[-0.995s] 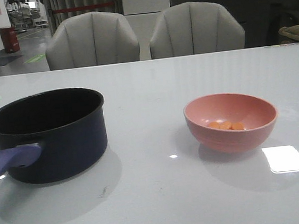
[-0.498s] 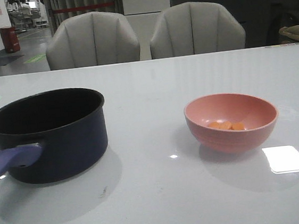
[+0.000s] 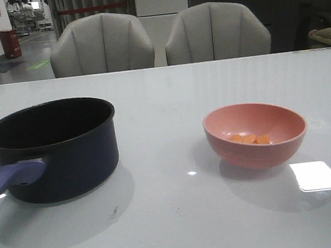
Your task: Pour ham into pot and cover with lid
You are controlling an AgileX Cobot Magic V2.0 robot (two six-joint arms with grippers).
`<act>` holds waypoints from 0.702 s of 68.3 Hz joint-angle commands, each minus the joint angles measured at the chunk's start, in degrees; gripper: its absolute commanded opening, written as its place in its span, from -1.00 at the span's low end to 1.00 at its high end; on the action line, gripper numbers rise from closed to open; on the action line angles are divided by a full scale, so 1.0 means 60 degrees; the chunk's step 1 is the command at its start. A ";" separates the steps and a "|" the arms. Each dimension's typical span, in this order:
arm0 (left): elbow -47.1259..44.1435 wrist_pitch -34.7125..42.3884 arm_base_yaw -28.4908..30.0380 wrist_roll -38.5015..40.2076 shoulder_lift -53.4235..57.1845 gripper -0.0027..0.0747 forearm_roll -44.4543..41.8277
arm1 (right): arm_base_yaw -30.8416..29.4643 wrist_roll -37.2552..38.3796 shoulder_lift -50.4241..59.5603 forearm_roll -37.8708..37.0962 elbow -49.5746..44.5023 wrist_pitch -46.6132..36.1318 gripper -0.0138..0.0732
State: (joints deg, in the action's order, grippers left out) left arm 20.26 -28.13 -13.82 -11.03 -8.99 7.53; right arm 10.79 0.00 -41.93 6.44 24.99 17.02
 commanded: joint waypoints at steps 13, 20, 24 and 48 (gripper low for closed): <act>0.0256 0.0708 -0.0061 0.0032 -0.0123 0.69 0.0145 | 0.0194 -0.0054 -0.4007 0.1127 0.2188 -0.0680 0.36; 0.0256 0.0687 -0.0061 0.0032 -0.0123 0.69 0.0145 | 0.0194 -0.0054 -0.5337 0.1297 0.3065 -0.0322 0.36; 0.0256 0.0687 -0.0061 0.0032 -0.0123 0.69 0.0145 | 0.0194 -0.0054 -0.5967 0.1369 0.3512 -0.0210 0.36; 0.0256 0.0687 -0.0061 0.0032 -0.0123 0.69 0.0145 | 0.0194 -0.0054 -0.9163 0.1391 0.5627 0.0493 0.35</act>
State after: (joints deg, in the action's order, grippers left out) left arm 20.26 -28.13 -13.82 -11.03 -8.99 7.64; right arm 11.83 0.00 -95.28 14.28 54.89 20.13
